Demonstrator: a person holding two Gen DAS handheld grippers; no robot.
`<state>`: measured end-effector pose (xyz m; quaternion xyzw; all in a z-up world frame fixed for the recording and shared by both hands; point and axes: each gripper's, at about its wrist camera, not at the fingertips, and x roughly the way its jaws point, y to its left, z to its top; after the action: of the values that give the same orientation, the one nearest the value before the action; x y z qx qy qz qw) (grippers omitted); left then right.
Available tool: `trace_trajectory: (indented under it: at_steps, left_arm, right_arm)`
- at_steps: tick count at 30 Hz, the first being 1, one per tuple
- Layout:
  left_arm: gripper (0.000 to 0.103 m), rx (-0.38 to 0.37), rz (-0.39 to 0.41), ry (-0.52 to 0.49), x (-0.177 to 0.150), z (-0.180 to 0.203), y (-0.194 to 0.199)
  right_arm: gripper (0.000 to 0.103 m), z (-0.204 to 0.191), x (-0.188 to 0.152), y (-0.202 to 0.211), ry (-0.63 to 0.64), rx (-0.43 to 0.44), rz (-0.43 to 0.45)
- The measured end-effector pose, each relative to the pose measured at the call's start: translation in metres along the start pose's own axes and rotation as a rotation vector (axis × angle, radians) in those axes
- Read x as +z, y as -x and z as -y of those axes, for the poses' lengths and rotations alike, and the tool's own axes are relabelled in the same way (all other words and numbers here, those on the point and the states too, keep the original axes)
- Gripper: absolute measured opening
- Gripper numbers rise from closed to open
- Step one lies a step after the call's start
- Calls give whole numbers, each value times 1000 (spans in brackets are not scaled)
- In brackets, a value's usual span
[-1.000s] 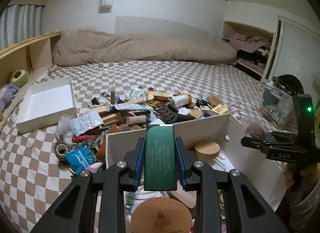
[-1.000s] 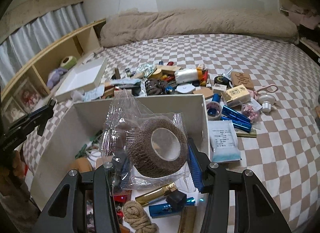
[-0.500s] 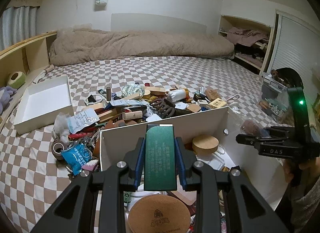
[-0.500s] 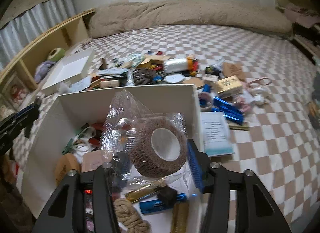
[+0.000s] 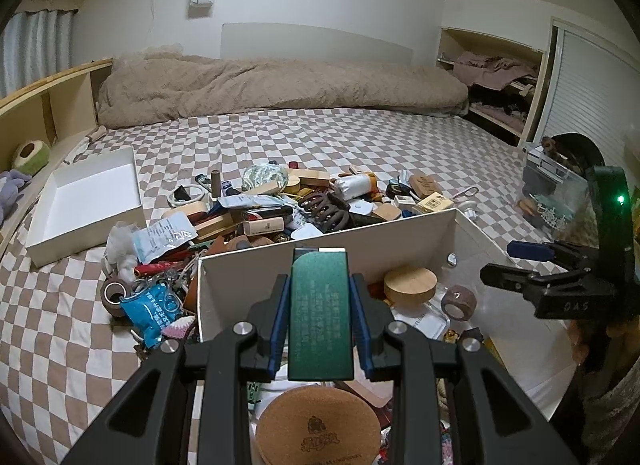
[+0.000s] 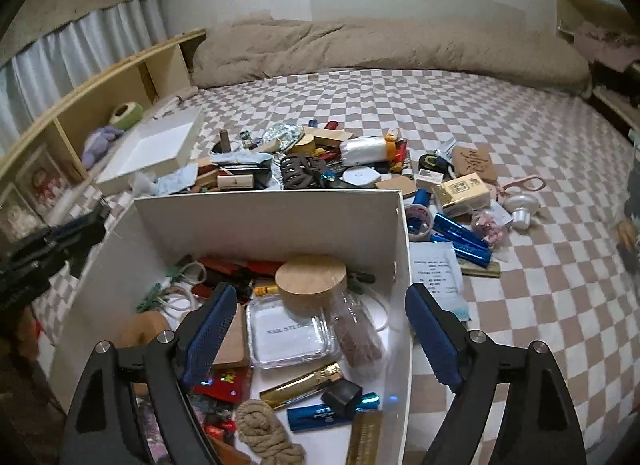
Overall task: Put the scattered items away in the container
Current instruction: 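Open the right tool to drop the bagged tape roll into the box, then open the left tool to drop the green case into the box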
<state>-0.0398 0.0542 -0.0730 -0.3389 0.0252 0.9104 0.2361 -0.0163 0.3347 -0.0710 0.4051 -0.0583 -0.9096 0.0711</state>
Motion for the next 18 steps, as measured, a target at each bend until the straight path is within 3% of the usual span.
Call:
trace_trajectory:
  at_steps: [10, 15, 18]
  left_arm:
    - [29, -43, -65, -29, -10, 12, -11]
    - [29, -199, -152, 16, -19, 22, -13]
    - [29, -245, -181, -12, -26, 40, -14]
  right_arm:
    - [86, -8, -2, 3, -34, 179, -35]
    - [86, -5, -2, 5, -55, 181, -33]
    - [86, 0, -1, 8, -79, 197, -29]
